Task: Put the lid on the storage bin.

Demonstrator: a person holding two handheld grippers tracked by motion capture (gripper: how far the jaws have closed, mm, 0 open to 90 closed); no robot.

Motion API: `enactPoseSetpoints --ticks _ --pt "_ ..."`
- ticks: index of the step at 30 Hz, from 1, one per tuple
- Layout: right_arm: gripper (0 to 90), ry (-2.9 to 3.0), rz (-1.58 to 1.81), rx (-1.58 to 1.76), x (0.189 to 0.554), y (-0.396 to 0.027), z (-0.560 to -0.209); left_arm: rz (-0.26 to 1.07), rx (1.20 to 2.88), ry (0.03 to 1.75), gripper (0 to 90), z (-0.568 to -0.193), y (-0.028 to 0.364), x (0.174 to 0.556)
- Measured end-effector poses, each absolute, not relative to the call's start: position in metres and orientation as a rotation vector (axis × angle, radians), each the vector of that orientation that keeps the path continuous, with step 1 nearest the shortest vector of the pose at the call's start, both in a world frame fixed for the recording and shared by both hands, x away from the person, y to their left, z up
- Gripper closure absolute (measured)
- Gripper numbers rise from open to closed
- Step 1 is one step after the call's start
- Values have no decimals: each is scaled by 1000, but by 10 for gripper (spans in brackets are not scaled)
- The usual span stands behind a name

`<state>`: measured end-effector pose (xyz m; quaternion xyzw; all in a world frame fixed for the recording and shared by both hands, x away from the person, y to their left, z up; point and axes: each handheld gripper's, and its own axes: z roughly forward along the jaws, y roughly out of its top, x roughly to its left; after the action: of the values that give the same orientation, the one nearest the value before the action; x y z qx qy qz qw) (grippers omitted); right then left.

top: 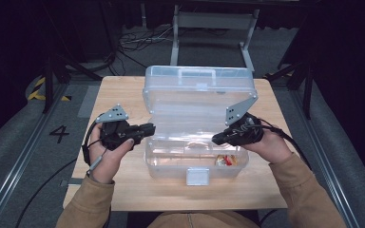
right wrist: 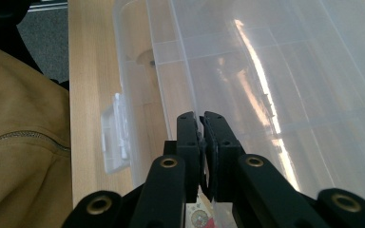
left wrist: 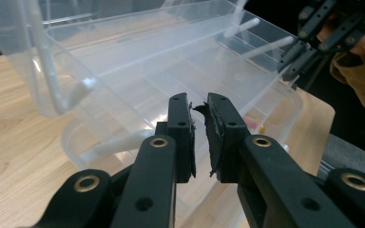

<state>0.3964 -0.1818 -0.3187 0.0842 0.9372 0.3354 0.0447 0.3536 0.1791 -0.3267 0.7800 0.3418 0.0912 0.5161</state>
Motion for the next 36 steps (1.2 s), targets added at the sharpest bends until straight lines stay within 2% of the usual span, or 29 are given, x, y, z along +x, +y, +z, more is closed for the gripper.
enactPoseSetpoints --ticks 11,15,22,36 --pt "846 2877 1026 246 391 -182 -325 297 1823 893 894 -331 180 364" --pt "820 2877 1036 238 386 -183 -326 333 1808 905 899 -329 182 364" --pt "807 2855 1055 229 379 -187 -325 309 1836 909 900 -332 180 364" --pt "896 2712 1257 315 370 -224 -318 303 1850 903 899 -331 181 363"
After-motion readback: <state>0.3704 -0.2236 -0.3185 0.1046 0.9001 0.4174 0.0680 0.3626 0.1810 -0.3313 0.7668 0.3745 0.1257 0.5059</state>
